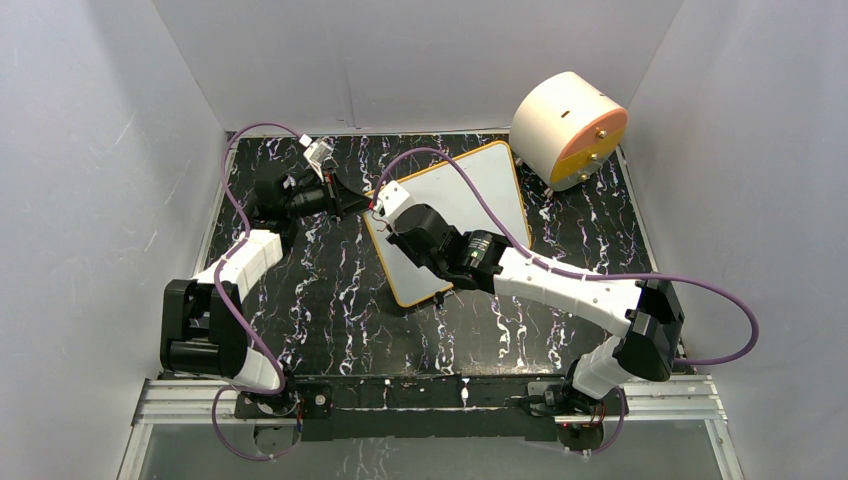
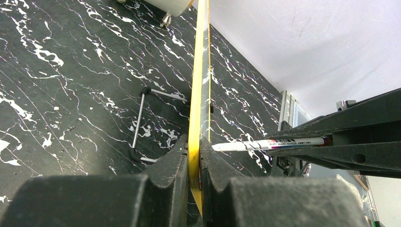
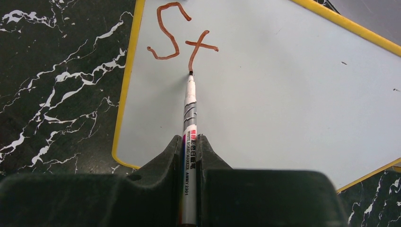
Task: Write a sentence on the whiteboard
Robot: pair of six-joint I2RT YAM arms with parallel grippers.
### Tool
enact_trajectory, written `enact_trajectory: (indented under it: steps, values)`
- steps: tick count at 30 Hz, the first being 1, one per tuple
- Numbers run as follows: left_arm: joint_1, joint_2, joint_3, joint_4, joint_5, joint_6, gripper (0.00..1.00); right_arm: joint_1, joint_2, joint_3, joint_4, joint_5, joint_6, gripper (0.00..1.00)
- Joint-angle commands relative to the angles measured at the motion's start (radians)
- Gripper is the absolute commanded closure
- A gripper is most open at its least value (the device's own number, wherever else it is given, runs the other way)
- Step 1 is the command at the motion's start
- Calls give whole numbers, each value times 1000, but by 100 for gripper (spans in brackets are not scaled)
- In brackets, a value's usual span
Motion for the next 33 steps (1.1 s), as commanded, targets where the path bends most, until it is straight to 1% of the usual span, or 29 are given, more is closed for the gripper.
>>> enact_trajectory:
  steps: [1,22,33]
  values:
    - [-45,39,-18,-116,8,62,100,-6,16,33,6,45,-5,100]
    - [-46,36,-13,-138,3,77,100,-7,-8,11,90,101,-17,100]
    - [-46,36,-12,-144,-4,82,100,-6,-52,-10,125,72,-15,100]
